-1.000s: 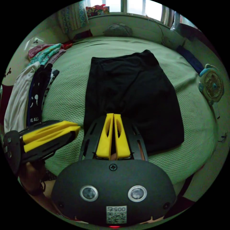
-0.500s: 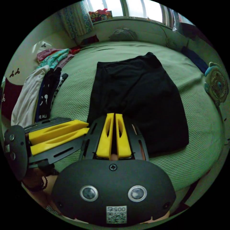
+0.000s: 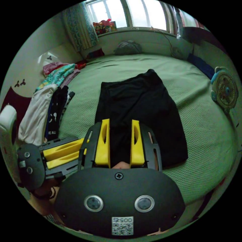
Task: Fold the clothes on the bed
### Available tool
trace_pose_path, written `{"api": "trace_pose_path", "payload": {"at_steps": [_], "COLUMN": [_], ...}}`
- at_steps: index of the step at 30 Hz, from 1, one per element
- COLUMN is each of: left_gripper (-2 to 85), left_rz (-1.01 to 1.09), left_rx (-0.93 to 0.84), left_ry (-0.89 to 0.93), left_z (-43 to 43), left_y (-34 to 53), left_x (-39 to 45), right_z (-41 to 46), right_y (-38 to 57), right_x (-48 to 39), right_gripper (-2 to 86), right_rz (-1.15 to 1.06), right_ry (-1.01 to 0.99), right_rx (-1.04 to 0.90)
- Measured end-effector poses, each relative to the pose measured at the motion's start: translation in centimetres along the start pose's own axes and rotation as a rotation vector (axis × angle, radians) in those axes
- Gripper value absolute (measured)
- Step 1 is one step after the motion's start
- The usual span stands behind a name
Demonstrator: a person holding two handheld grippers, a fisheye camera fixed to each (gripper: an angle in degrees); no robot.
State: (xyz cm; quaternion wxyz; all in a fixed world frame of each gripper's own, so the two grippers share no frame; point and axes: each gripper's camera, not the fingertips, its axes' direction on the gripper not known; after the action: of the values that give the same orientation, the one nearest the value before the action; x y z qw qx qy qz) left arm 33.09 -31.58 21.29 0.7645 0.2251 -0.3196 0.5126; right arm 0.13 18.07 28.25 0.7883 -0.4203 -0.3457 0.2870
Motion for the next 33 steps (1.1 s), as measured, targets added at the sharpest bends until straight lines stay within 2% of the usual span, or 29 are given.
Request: {"api": "trace_pose_path", "payload": {"at_steps": [10,15,18,20,27,33], "left_gripper": [6.9,6.9,6.8,6.9,6.9,6.8], "left_rz": [-0.163,-0.142,-0.142,-0.147,-0.156,-0.195], "left_rx": [-0.003,0.010,0.006,0.000,0.003,0.011], "left_ry": [0.057,0.017,0.028,0.053,0.053,0.179], "left_z": [0.7,0.9,1.2,1.7,2.4,3.3], "left_y": [0.1,0.1,-0.1,-0.2,-0.5,-0.8], "left_x": [-4.4,-4.5,-4.7,-5.0,-5.9,-7.3], "right_z": [2.1,2.2,1.3,0.9,-1.4,-2.9], "right_y": [0.9,1.1,1.1,0.9,0.0,-0.8], "right_x": [-0.5,-0.8,-0.2,0.2,3.3,6.5], "right_gripper": [12.0,7.0,0.1,-0.9,-1.4,-1.3], "right_rz": [-0.097,-0.176,-0.171,-0.176,-0.109,-0.043], "right_ry": [-0.021,0.058,0.064,0.043,0.032,0.008], "right_rx": [-0.118,-0.123,-0.095,-0.099,-0.057,-0.029]}}
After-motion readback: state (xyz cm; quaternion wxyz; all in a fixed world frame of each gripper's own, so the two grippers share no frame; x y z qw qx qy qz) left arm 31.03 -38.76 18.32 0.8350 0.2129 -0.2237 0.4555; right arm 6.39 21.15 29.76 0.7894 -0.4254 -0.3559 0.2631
